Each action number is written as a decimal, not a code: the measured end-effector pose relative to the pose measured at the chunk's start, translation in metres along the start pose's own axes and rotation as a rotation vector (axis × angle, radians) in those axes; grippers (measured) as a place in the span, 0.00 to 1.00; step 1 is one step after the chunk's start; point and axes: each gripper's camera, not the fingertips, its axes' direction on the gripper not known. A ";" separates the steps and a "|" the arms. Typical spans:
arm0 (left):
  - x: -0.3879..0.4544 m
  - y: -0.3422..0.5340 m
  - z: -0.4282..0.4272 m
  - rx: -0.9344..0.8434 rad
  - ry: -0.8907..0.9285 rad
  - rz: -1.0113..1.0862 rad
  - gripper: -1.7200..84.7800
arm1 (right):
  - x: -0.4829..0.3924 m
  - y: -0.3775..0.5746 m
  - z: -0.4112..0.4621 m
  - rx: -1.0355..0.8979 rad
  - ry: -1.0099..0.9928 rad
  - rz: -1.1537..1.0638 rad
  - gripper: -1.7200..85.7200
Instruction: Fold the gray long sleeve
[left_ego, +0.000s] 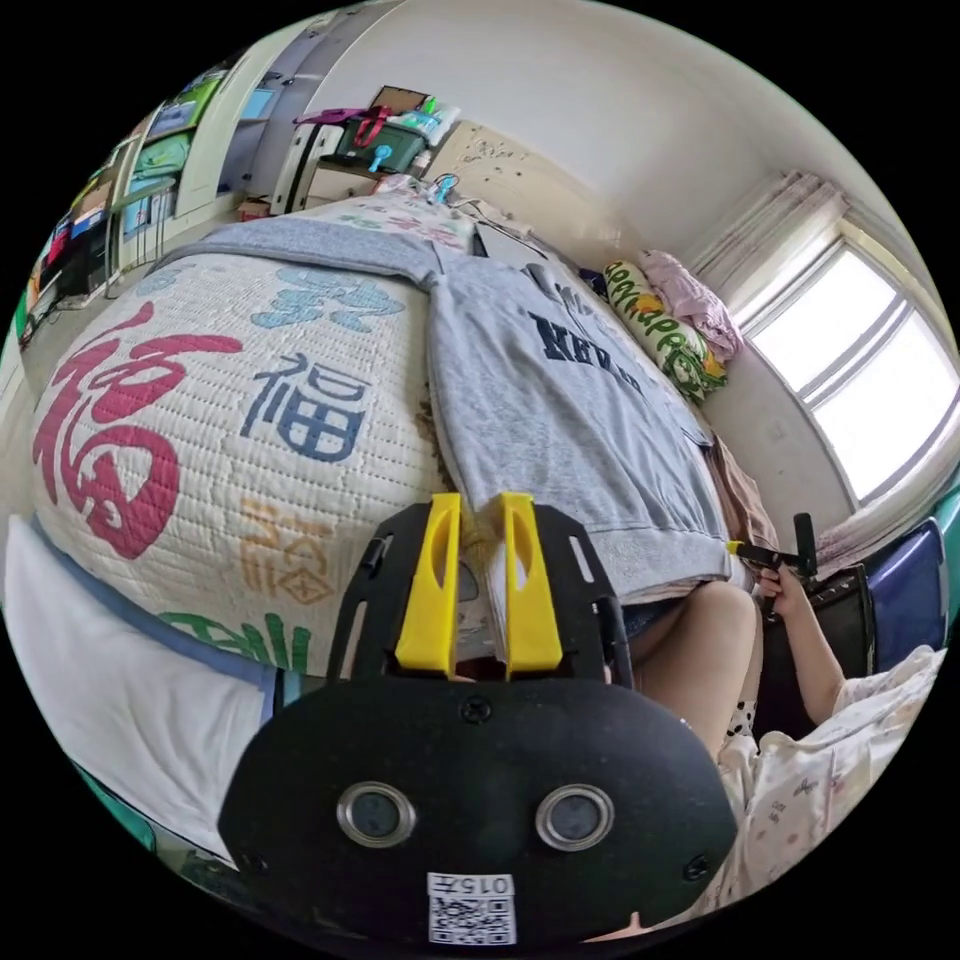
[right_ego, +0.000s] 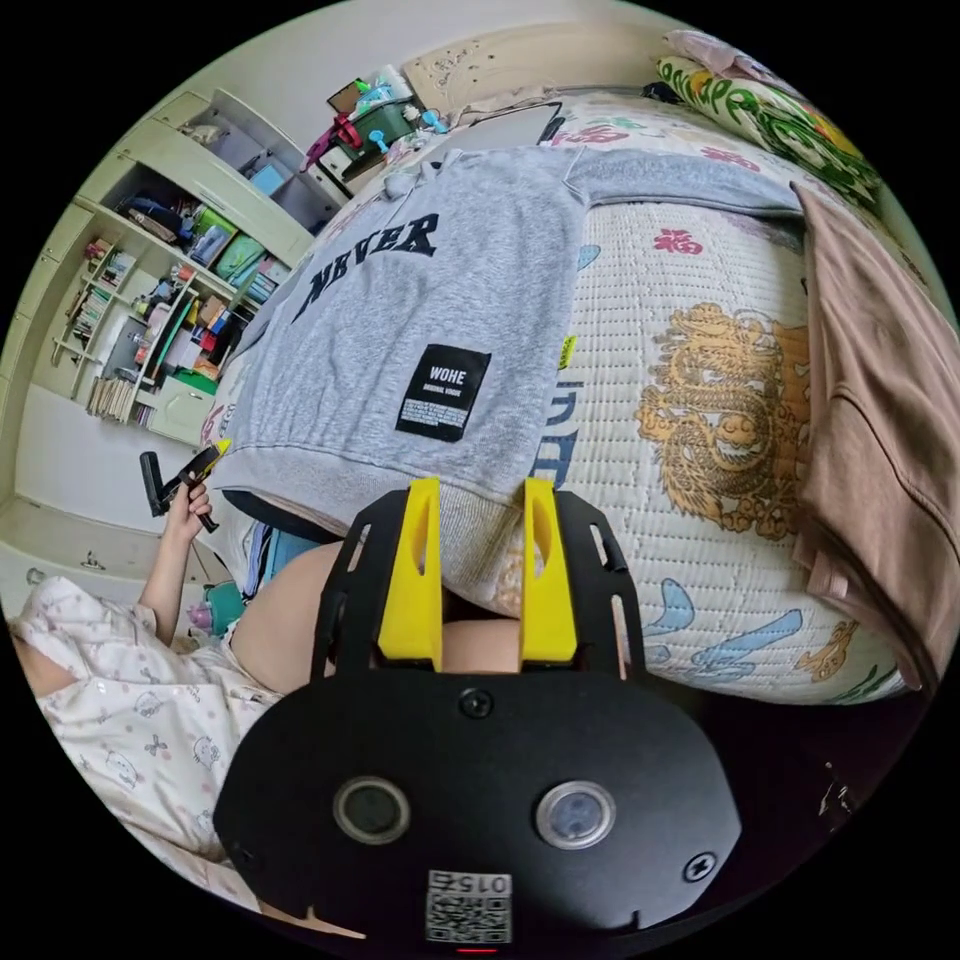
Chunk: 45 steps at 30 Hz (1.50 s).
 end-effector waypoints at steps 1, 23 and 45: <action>0.005 -0.005 0.001 -0.003 0.008 0.009 0.09 | 0.003 -0.001 -0.002 0.003 -0.005 0.017 0.13; 0.272 -0.076 0.060 -0.158 -0.703 0.443 0.03 | 0.045 0.004 0.027 -0.140 0.445 -0.231 0.07; 0.342 -0.164 0.092 -0.194 -0.678 0.514 0.04 | 0.216 -0.012 0.029 -0.233 0.671 -0.400 0.07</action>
